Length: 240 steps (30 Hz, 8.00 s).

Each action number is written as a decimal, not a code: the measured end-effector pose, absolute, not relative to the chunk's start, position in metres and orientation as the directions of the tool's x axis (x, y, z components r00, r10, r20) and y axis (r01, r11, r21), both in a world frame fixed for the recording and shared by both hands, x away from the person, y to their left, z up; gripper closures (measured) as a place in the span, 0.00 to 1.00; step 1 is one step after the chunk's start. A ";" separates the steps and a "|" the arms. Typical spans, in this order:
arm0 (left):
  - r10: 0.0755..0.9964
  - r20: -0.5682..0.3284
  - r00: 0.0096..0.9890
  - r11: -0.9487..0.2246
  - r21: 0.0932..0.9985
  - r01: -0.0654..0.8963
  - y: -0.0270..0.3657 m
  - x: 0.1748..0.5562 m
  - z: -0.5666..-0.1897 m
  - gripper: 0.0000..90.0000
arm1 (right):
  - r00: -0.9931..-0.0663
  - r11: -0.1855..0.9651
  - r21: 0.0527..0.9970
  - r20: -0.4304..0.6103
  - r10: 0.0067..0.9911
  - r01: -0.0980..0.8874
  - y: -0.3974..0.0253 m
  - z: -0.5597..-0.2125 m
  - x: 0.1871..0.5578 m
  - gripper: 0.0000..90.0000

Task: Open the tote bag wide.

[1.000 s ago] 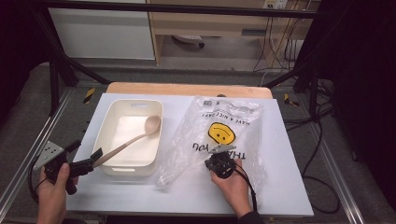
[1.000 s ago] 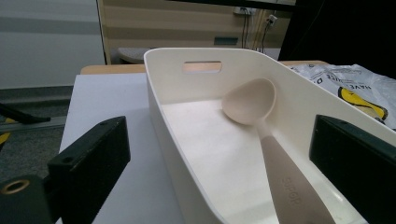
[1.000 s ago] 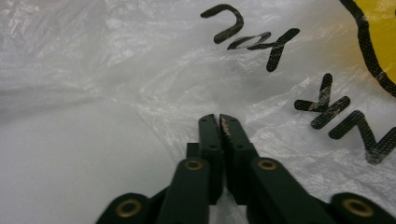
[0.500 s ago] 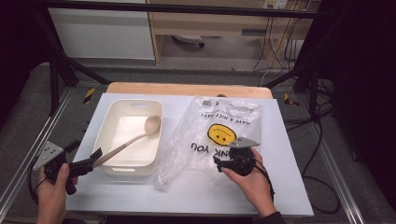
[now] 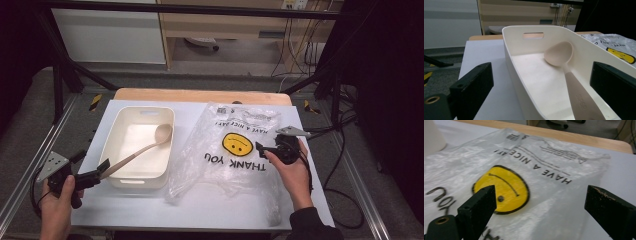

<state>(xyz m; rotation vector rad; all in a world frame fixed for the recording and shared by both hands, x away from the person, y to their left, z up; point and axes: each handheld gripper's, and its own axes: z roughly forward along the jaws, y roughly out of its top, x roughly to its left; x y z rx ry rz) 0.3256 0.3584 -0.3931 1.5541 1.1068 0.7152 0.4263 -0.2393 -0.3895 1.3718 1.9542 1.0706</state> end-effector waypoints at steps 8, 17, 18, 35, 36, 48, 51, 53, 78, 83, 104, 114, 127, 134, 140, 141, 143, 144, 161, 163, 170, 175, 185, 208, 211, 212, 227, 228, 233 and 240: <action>0.916 -0.094 0.389 -0.024 0.958 0.287 0.358 0.325 -0.393 0.05 | -0.259 0.134 0.821 0.018 0.966 0.555 -0.273 -0.409 0.450 0.24; 0.918 -0.097 0.384 -0.021 0.957 0.291 0.359 0.325 -0.394 0.05 | -0.232 0.107 0.778 0.052 0.971 0.620 -0.278 -0.437 0.475 0.45; 0.918 -0.096 0.384 -0.022 0.957 0.291 0.359 0.326 -0.394 0.05 | -0.234 0.107 0.777 0.053 0.971 0.620 -0.278 -0.439 0.477 0.51; 0.916 -0.097 0.388 -0.020 0.958 0.288 0.357 0.326 -0.394 0.05 | -0.185 0.051 0.775 0.086 0.979 0.630 -0.297 -0.442 0.456 1.00; 0.916 -0.097 0.389 -0.020 0.958 0.286 0.357 0.326 -0.393 0.05 | -0.178 0.049 0.777 0.082 0.981 0.627 -0.300 -0.441 0.453 1.00; 0.917 -0.075 0.391 -0.040 0.959 0.279 0.354 0.326 -0.392 0.05 | -0.034 -0.033 0.793 0.068 0.997 0.609 -0.331 -0.439 0.422 1.00; 0.919 -0.074 0.388 -0.041 0.960 0.278 0.355 0.325 -0.391 0.05 | 0.002 -0.067 0.793 0.083 0.997 0.606 -0.337 -0.439 0.412 1.00; 0.920 -0.070 0.387 -0.043 0.961 0.275 0.355 0.325 -0.390 0.05 | 0.023 -0.076 0.794 0.079 0.997 0.603 -0.339 -0.439 0.406 1.00; 0.899 -0.015 0.438 -0.112 0.958 0.263 0.331 0.335 -0.354 0.04 | -0.272 0.184 0.818 -0.034 0.962 0.546 -0.281 -0.393 0.377 0.13; 0.882 -0.001 0.471 -0.146 0.950 0.275 0.308 0.339 -0.341 0.04 | -0.395 0.263 0.803 -0.038 0.918 0.534 -0.253 -0.391 0.368 0.09; 0.825 0.015 0.565 -0.216 0.932 0.291 0.241 0.344 -0.348 0.05 | -0.665 0.487 0.688 -0.009 0.747 0.537 -0.186 -0.428 0.339 0.12; 0.823 0.010 0.568 -0.215 0.931 0.295 0.237 0.339 -0.352 0.05 | -0.702 0.527 0.654 0.009 0.712 0.543 -0.175 -0.440 0.336 0.07; 0.827 0.009 0.562 -0.214 0.930 0.300 0.238 0.338 -0.357 0.05 | -0.725 0.568 0.618 0.005 0.689 0.543 -0.164 -0.452 0.336 0.11; 0.828 0.011 0.561 -0.215 0.929 0.300 0.238 0.338 -0.358 0.05 | -0.724 0.563 0.627 0.004 0.689 0.539 -0.165 -0.451 0.336 0.19; 0.827 0.010 0.562 -0.215 0.930 0.299 0.238 0.338 -0.358 0.05 | -0.721 0.557 0.627 0.011 0.693 0.545 -0.166 -0.450 0.336 0.22; 0.828 0.012 0.561 -0.216 0.930 0.299 0.238 0.338 -0.358 0.05 | -0.718 0.554 0.629 0.010 0.696 0.546 -0.166 -0.450 0.336 0.23; 0.827 0.011 0.562 -0.216 0.929 0.299 0.238 0.338 -0.358 0.05 | -0.717 0.552 0.631 0.011 0.697 0.545 -0.167 -0.449 0.337 0.25; 0.827 0.013 0.562 -0.217 0.929 0.299 0.238 0.338 -0.358 0.05 | -0.719 0.553 0.634 0.008 0.695 0.541 -0.168 -0.449 0.337 0.27; 0.826 0.011 0.563 -0.217 0.929 0.299 0.238 0.338 -0.358 0.05 | -0.726 0.517 0.652 0.075 0.684 0.554 -0.171 -0.445 0.341 0.57; 0.826 0.011 0.563 -0.216 0.930 0.299 0.238 0.338 -0.358 0.05 | -0.725 0.512 0.657 0.077 0.685 0.554 -0.171 -0.445 0.341 0.54; 0.825 0.010 0.565 -0.216 0.929 0.300 0.237 0.338 -0.359 0.05 | -0.715 0.517 0.667 0.034 0.698 0.537 -0.169 -0.442 0.341 0.50; 0.823 0.015 0.567 -0.223 0.928 0.299 0.236 0.338 -0.359 0.05 | -0.711 0.539 0.657 -0.007 0.703 0.528 -0.166 -0.443 0.344 0.44; 0.821 0.015 0.571 -0.227 0.926 0.301 0.235 0.337 -0.359 0.05 | -0.684 0.532 0.638 -0.009 0.729 0.558 -0.168 -0.447 0.352 0.40; 0.815 0.016 0.579 -0.230 0.927 0.297 0.231 0.337 -0.359 0.05 | -0.648 0.458 0.651 0.069 0.759 0.606 -0.180 -0.445 0.367 0.97; 0.814 0.017 0.580 -0.230 0.927 0.295 0.230 0.337 -0.358 0.05 | -0.645 0.437 0.664 0.092 0.758 0.608 -0.181 -0.442 0.366 1.00; 0.814 0.019 0.581 -0.231 0.928 0.293 0.230 0.337 -0.357 0.05 | -0.645 0.436 0.668 0.087 0.759 0.603 -0.182 -0.441 0.365 1.00; 0.760 0.024 0.649 -0.260 0.927 0.269 0.180 0.332 -0.350 0.06 | -0.633 0.346 0.721 0.164 0.757 0.600 -0.178 -0.418 0.382 1.00; 0.753 0.025 0.658 -0.268 0.925 0.271 0.174 0.332 -0.352 0.06 | -0.635 0.346 0.722 0.165 0.755 0.599 -0.178 -0.418 0.383 1.00; 0.729 0.049 0.683 -0.314 0.910 0.270 0.145 0.326 -0.360 0.09 | -0.637 0.344 0.717 0.180 0.750 0.607 -0.176 -0.418 0.385 1.00; 0.718 0.025 0.696 -0.320 0.899 0.297 0.121 0.321 -0.371 0.13 | -0.635 0.343 0.712 0.184 0.750 0.612 -0.175 -0.416 0.383 1.00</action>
